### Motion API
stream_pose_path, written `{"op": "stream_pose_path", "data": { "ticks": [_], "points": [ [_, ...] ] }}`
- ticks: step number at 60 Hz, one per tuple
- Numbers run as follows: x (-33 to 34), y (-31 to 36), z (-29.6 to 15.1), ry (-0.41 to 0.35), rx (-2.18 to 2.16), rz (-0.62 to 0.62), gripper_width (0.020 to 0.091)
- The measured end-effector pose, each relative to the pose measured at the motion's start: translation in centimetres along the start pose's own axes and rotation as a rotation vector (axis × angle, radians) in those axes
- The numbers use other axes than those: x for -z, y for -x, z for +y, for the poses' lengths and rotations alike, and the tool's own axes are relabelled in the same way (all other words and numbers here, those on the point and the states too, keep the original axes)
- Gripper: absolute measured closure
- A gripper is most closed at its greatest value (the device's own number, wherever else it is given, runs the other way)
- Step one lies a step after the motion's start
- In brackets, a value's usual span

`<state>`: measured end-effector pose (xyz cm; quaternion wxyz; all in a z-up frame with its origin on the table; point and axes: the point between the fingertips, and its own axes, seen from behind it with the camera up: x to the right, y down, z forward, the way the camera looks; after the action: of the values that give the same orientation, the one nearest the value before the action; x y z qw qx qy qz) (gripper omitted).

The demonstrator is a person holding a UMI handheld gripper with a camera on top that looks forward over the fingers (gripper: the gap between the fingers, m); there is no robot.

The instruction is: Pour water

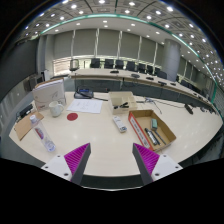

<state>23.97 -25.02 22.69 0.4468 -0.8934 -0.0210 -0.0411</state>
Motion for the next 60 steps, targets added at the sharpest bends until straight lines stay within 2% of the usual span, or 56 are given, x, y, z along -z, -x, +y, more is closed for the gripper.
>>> {"op": "stream_pose_path", "data": {
  "ticks": [8,17,38,48,60],
  "points": [
    [-0.2,1.6,0.3,-0.006,0.015,0.004,0.0242],
    [-0.3,6.4,1.9,-0.005,0.028,-0.005,0.0244],
    [-1.3,23.1,7.9,0.017,0.027,-0.132,0.0242],
    [-4.2,29.8,7.8,-0.038,0.026,-0.165,0.024],
    [-9.8,33.5,4.6,-0.141,-0.014,-0.138,0.0239]
  ]
}}
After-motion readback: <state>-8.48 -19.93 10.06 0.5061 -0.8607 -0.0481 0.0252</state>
